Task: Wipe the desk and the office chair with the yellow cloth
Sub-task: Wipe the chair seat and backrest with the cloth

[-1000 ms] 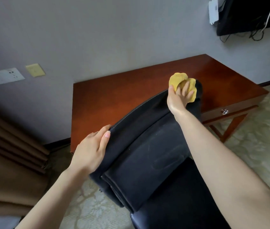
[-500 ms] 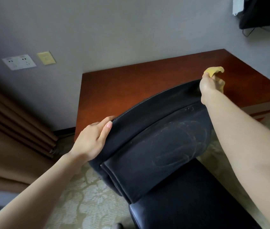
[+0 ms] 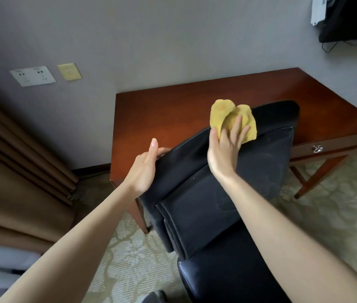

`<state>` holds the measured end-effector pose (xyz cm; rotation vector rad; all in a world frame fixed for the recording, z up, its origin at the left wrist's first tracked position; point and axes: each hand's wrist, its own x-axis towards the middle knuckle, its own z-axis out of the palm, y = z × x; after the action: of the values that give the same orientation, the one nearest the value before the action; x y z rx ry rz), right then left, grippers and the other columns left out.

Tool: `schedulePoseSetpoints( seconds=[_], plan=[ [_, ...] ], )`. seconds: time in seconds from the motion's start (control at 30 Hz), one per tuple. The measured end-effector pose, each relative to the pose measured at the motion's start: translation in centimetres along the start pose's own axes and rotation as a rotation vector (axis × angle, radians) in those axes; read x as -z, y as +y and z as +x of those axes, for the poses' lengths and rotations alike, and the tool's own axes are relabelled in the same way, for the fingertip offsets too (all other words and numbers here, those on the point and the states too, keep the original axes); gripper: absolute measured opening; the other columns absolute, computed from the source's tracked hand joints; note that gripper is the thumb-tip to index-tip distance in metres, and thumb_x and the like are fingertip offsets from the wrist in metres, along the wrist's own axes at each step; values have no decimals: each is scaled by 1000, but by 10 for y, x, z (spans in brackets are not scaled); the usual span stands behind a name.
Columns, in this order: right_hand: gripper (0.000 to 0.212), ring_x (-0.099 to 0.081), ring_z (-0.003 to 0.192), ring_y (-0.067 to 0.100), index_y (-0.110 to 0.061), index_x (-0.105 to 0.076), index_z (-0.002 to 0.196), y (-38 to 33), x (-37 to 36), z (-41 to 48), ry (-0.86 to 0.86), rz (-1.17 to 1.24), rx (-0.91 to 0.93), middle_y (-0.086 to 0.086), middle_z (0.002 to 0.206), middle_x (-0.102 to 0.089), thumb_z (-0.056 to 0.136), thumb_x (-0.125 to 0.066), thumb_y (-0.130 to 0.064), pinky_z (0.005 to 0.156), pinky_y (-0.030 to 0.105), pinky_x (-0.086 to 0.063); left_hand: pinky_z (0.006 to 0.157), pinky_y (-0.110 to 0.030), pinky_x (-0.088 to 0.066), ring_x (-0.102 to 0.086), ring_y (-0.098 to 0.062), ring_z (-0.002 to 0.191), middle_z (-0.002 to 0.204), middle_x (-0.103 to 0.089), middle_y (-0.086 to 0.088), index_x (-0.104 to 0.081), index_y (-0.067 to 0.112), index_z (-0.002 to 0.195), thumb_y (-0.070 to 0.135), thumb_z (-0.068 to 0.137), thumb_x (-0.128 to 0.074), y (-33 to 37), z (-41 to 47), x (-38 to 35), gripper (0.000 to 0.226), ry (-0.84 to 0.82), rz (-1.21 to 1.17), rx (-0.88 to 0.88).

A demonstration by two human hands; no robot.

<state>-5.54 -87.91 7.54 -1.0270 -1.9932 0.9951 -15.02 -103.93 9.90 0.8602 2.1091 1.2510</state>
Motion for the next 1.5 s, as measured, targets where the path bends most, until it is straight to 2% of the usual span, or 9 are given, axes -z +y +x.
schedulePoseSetpoints(
  seconds=[0.17,0.3,0.47,0.7,0.87,0.93,1.1,1.23,1.5],
  plan=[
    [37,25,142,25,-10,-59,120,-20,-28,-54,-61,-41,103,2,158,14,102,-34,-32,117,42,5,101,-36,-40,-59,-19,106,102,-68,-3,-62,24,118,50,100,0,-9,1,-1,70,187,-361,-63],
    [39,25,141,28,-15,-51,134,-30,-43,-90,-91,-62,212,-2,153,16,101,-36,-28,118,46,3,87,-27,-41,-58,-22,110,104,-68,-4,-60,13,121,48,102,-5,-15,-3,-1,68,349,-581,-11],
    [36,15,144,29,-20,-56,131,-29,-49,-121,-138,-211,384,0,155,4,100,-41,-28,118,49,-10,107,-43,-37,-56,-28,118,119,-66,-9,-62,14,121,54,100,-7,-32,-15,8,71,363,-861,164],
    [42,-5,142,39,-16,-57,130,-6,-46,-133,-155,-421,618,7,153,-13,97,-35,-33,109,55,-32,105,-45,-41,-57,-26,115,111,-66,-4,-66,21,103,51,101,-12,-45,-22,29,62,411,-781,206],
    [42,-20,137,43,-21,-55,131,22,-42,-143,-160,-560,794,13,151,-30,90,-52,-23,100,50,-44,77,-29,-47,-59,-16,101,106,-65,3,-64,23,102,44,104,-17,-20,-12,29,51,301,-563,77],
    [52,-20,139,38,-27,-47,137,30,-41,-153,-165,-516,720,9,152,-28,86,-58,-21,102,48,-43,87,-31,-44,-57,-16,105,115,-63,2,-62,20,111,41,104,-18,-4,-4,26,49,230,-429,10],
    [53,8,145,26,-26,-11,149,28,-54,-171,-128,-337,298,3,157,2,101,-32,-33,118,44,-11,110,-35,-33,-45,-16,127,141,-48,-2,-47,14,138,39,104,-21,21,13,15,50,-68,20,-131],
    [52,21,143,17,-22,-11,151,14,-48,-137,-57,-75,-16,-4,155,15,102,-22,-36,119,38,6,114,-25,-16,-26,-15,142,155,-26,3,-24,20,151,55,100,-13,26,17,1,63,-335,54,12],
    [59,19,144,18,-29,3,151,9,-10,-38,2,116,-326,-4,158,13,99,-15,-51,118,43,7,113,-43,-26,-42,-21,130,142,-48,4,-40,51,136,68,91,2,12,12,-5,64,-192,203,-28]
  ],
)
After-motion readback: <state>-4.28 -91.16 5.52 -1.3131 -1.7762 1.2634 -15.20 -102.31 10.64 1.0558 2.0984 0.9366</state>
